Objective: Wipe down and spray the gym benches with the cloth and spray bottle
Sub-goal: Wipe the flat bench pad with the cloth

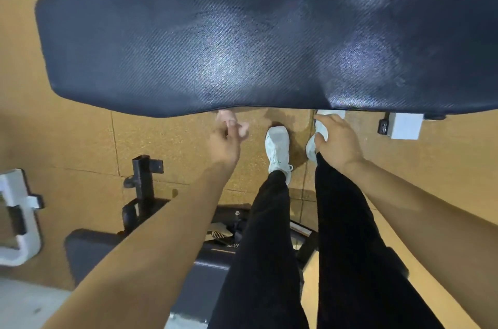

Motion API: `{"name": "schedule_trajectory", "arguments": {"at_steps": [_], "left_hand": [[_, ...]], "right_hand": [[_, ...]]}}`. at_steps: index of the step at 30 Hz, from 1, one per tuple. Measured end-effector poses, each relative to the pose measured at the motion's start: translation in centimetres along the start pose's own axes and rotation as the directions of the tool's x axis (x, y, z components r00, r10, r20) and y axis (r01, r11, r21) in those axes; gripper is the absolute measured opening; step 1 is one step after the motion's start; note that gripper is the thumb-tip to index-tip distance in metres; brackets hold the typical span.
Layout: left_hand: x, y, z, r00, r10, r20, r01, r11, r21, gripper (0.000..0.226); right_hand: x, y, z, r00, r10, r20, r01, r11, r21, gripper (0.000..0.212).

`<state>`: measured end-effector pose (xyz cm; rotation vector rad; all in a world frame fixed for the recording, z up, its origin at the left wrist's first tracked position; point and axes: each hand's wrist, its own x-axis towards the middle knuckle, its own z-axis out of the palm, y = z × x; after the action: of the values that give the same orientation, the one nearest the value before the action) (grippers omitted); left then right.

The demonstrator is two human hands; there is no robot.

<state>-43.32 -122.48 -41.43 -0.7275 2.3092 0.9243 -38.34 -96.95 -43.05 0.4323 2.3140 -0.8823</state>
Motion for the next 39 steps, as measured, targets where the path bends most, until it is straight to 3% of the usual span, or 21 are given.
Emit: {"name": "schedule_trajectory", "arguments": {"at_steps": [1,3,6,9,16,18,21,23,26,29,32,34,36,37,39], "left_hand": [[-0.7,0.1,0.3,0.991,-0.134,-0.001,0.13,0.963,-0.238,0.036],[-0.9,0.4,0.9,0.943,-0.303,0.133,0.32,0.732,-0.601,0.03],[0.8,1.5,1.7,0.882,-0.332,0.334,0.466,0.509,-0.724,0.032],[2.6,3.7,3.1,0.819,-0.361,0.447,0.568,0.388,-0.726,0.036],[1.1,7.5,7.4,0.768,-0.359,0.53,0.64,0.424,-0.64,0.026],[0.3,8.3,8.7,0.752,-0.364,0.55,0.658,0.477,-0.583,0.026],[-0.4,8.8,10.0,0.719,-0.368,0.589,0.678,0.558,-0.479,0.026],[-0.7,8.9,9.9,0.712,-0.353,0.607,0.67,0.601,-0.436,0.031],[-0.9,9.1,8.7,0.698,-0.333,0.635,0.67,0.617,-0.413,0.043],[-0.3,8.5,6.8,0.726,-0.354,0.59,0.621,0.707,-0.34,0.054],[0.4,7.3,5.1,0.841,-0.366,0.397,0.479,0.846,-0.236,0.044],[0.7,6.4,4.2,0.923,-0.293,0.25,0.341,0.923,-0.18,0.034],[0.6,5.4,4.0,0.985,-0.107,0.137,0.108,0.994,0.004,0.025],[0.4,5.1,4.0,0.99,0.036,0.137,-0.058,0.985,0.163,0.026],[-0.1,4.7,4.7,0.926,0.272,0.261,-0.36,0.842,0.402,0.035]], "right_hand": [[-0.3,0.0,0.3,0.995,0.101,-0.017,-0.098,0.986,0.135,0.044],[-0.4,0.4,0.5,0.939,0.344,0.011,-0.315,0.845,0.433,0.041],[0.2,2.0,0.3,0.834,0.534,0.138,-0.451,0.516,0.728,0.038],[0.8,3.4,-0.3,0.829,0.528,0.183,-0.468,0.476,0.745,0.036],[0.4,4.1,-0.3,0.841,0.461,0.282,-0.504,0.483,0.716,0.029],[0.1,4.1,-0.3,0.838,0.449,0.311,-0.515,0.459,0.724,0.031],[-0.1,4.2,-0.1,0.786,0.405,0.468,-0.59,0.266,0.762,0.025],[0.2,3.1,0.7,0.766,0.284,0.576,-0.624,0.115,0.773,0.032],[2.0,-0.1,2.5,0.781,0.114,0.614,-0.608,-0.081,0.79,0.039],[4.0,-3.8,3.4,0.809,0.139,0.572,-0.54,-0.211,0.815,0.05],[4.8,-5.7,3.4,0.809,0.244,0.535,-0.45,-0.329,0.83,0.026],[5.6,-5.3,4.0,0.789,0.303,0.534,-0.39,-0.425,0.817,0.022],[6.2,-3.8,4.3,0.778,0.291,0.556,-0.353,-0.529,0.772,0.033],[6.7,-2.4,4.5,0.799,0.294,0.525,-0.343,-0.493,0.799,0.037],[6.3,-1.3,2.9,0.782,0.394,0.484,-0.295,-0.45,0.843,0.038]]}}
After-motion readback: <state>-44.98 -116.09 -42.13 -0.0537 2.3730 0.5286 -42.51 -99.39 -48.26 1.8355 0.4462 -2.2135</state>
